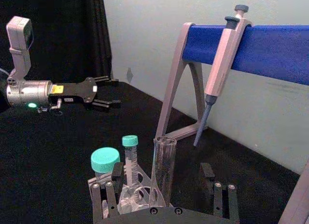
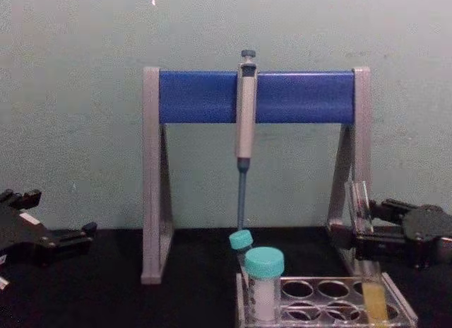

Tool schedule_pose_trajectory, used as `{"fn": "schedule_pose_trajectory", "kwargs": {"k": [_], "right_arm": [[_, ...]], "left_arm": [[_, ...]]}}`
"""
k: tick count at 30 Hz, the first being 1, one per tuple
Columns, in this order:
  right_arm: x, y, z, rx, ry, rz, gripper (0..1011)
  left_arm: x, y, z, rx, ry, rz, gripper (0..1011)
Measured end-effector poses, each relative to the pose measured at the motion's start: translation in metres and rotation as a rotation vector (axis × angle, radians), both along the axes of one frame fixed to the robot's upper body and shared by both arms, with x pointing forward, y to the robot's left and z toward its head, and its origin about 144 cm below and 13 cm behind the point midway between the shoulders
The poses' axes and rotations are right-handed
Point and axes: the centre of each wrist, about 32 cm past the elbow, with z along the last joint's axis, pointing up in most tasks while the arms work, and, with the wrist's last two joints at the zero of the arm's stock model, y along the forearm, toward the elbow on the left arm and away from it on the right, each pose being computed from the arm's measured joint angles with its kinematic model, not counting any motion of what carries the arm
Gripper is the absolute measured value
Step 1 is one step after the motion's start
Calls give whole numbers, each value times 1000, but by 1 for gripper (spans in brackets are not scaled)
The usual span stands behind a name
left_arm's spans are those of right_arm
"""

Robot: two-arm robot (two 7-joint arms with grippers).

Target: Pick up the test tube from the test tube rack, shake it, then place it back into the test tube rack.

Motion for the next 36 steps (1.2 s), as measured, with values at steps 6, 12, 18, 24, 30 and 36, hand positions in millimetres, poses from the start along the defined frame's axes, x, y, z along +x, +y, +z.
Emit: {"fn": "schedule_pose_trajectory", "kwargs": {"k": [6, 12, 18, 24, 30, 36], "right_arm": [[0, 0, 0, 0, 0, -1, 1000], [0, 0, 0, 0, 0, -1, 910], [0, 0, 0, 0, -1, 0, 739], [0, 0, 0, 1, -2, 0, 541], [0, 0, 0, 1, -2, 0, 333], [0, 0, 0, 1, -2, 0, 232]], "left_arm": [[0, 0, 0, 0, 0, 0, 1001], [0, 0, 0, 0, 0, 0, 1001], [0, 0, 0, 0, 0, 0, 1001], [0, 0, 0, 0, 0, 0, 1001], [0, 0, 0, 0, 0, 0, 1001], [0, 0, 0, 0, 0, 0, 1001]]}}
